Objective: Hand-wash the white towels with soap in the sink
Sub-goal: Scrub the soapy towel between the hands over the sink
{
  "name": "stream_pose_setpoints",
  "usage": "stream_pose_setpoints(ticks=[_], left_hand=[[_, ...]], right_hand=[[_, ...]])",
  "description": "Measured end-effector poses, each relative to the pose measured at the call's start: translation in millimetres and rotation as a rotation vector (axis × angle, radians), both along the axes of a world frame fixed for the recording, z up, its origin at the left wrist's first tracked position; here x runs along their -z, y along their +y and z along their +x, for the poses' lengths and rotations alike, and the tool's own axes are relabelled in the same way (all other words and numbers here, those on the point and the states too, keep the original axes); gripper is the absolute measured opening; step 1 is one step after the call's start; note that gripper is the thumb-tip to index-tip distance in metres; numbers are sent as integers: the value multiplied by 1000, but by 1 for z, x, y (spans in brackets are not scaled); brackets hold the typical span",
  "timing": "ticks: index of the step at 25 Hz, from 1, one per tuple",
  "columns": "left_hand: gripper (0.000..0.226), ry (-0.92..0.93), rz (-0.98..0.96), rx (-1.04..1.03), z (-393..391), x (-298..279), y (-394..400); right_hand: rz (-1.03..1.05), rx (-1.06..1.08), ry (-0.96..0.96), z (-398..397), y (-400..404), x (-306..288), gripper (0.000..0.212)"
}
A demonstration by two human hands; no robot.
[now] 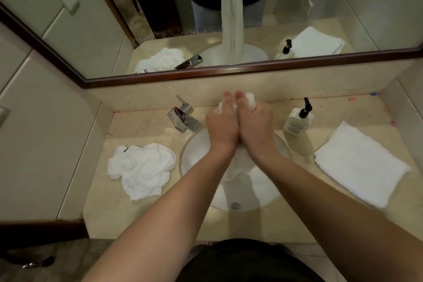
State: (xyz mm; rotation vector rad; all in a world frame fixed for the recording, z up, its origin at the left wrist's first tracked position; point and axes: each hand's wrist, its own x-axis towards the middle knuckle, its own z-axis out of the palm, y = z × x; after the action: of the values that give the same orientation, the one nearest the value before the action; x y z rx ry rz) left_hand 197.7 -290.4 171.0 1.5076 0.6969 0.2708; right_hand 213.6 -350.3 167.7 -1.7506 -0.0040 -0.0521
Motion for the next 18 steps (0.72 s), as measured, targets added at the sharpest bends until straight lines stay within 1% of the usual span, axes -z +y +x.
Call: stream_pose_setpoints(ticks=[1, 2, 4, 5, 6, 8, 9, 11, 12, 13, 15, 16, 18], left_hand=[[50, -3, -44, -20, 1, 0, 2], [46, -14, -81, 3, 0, 0, 1], [38, -1, -75, 109, -3, -1, -3], [37, 12, -63, 113, -2, -2, -2], [37, 36, -79, 72, 0, -3, -1], [36, 56, -172, -7, 0, -5, -1], [36, 42, -197, 13, -2, -6, -3], [36, 44, -147, 117, -5, -5, -8], [36, 50, -119, 97, -3, -4, -9], [36, 73, -140, 19, 0, -5, -7], [39, 106, -253, -123, 6, -6, -2], [40, 106, -278, -98, 7, -7, -1], [38, 80, -258, 38, 5, -8, -3]], right_hand=[[-7, -28, 12, -2, 1, 2, 46], [-7, -28, 25, -1, -1, 3, 47], [32, 41, 53, 5, -6, 3, 48], [48, 60, 77, 4, -5, 3, 47], [52, 48, 110, 2, -3, 3, 46], [58, -6, 161, 0, -2, 2, 50], [52, -11, 154, 2, -4, 0, 53], [58, 37, 138, 10, -7, -3, 52], [68, 51, 137, 10, -7, -4, 49], [60, 38, 133, 8, -5, -3, 46], [22, -39, 95, 1, 0, 1, 42], [4, -48, 61, 1, 1, 3, 43], [11, 6, 44, 6, -1, 6, 47]])
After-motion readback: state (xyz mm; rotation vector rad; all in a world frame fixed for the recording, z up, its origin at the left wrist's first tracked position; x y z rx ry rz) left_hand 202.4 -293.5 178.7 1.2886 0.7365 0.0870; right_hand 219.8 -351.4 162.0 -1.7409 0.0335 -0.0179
